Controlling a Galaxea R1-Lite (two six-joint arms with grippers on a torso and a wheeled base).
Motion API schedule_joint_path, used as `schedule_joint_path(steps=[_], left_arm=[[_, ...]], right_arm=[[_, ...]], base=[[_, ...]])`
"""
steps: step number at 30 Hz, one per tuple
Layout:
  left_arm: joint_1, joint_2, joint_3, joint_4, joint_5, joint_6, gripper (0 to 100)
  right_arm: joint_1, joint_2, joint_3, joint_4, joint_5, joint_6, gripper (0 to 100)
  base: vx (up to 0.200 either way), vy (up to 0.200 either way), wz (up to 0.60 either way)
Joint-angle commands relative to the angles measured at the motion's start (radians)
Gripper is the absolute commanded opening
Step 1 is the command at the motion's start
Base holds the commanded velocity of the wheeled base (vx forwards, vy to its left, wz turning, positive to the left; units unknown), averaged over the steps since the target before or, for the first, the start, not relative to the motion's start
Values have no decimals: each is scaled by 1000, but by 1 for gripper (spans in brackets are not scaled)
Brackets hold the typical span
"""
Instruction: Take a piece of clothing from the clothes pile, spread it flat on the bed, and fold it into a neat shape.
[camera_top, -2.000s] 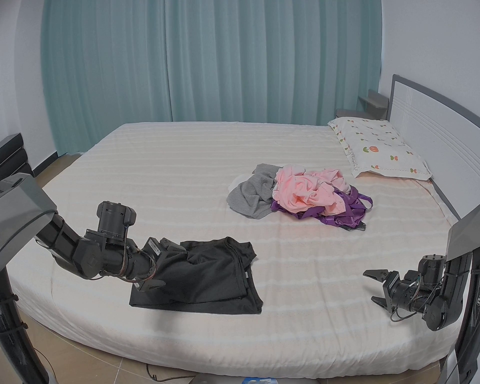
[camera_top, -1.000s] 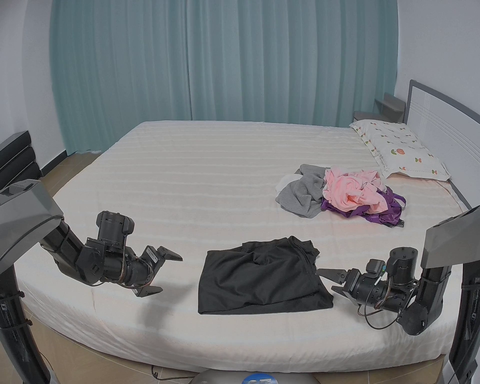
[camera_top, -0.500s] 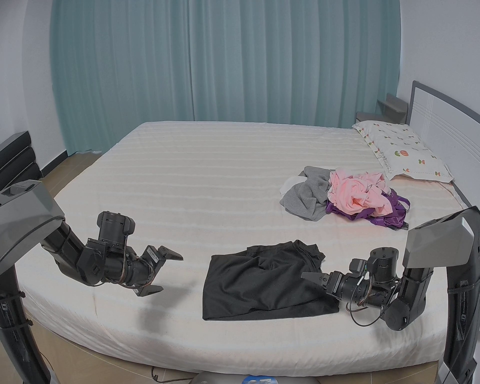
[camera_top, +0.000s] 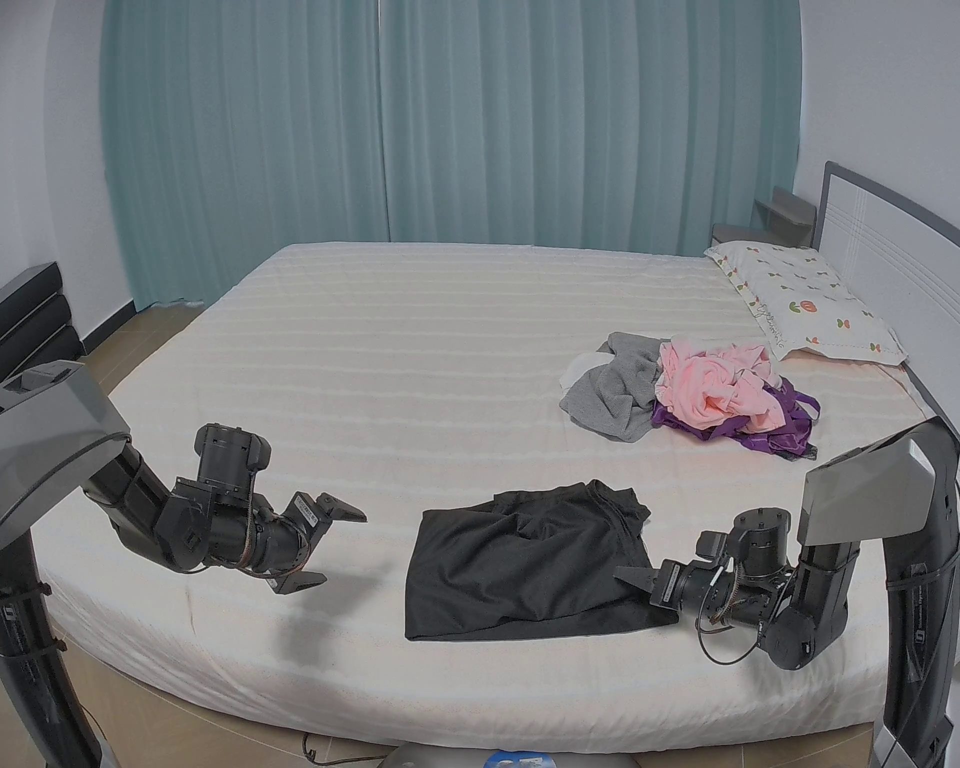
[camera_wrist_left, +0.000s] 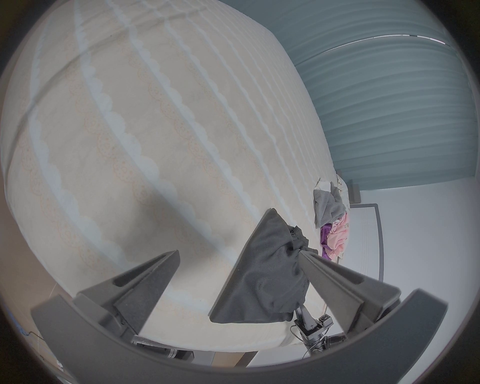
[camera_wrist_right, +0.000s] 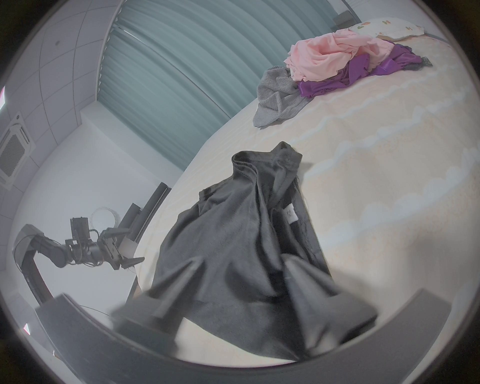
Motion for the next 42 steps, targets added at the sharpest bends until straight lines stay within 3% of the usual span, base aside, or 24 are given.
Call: schedule_joint_path(steps=[1,21,22,30,36,39,42], left_arm=[[0,3,0,0,1,-1,100],[0,3,0,0,1,1,100],[0,3,0,0,1,1,100],[0,3,0,0,1,-1,100],[0,3,0,0,1,-1,100],[0,3,6,0,1,-1,100],[0,1,6,0,1,-1,100]], right_arm=[[-2,-5,41,-12,0,-28,0],[-39,-71,222,-70,3,-63,0],[-40,-73,227,-70,3,-67,100],[-39,-97,193,-72,3,-66,100],[-48,-102,44,-8,-6,-63,100],[-48,-119,-146,164,-67,-61,100],[-39,-114,-279,301,-84,-61,100]], base=[[0,0,0],[0,0,0],[0,0,0],[0,0,0],[0,0,0],[0,0,0],[0,0,0]])
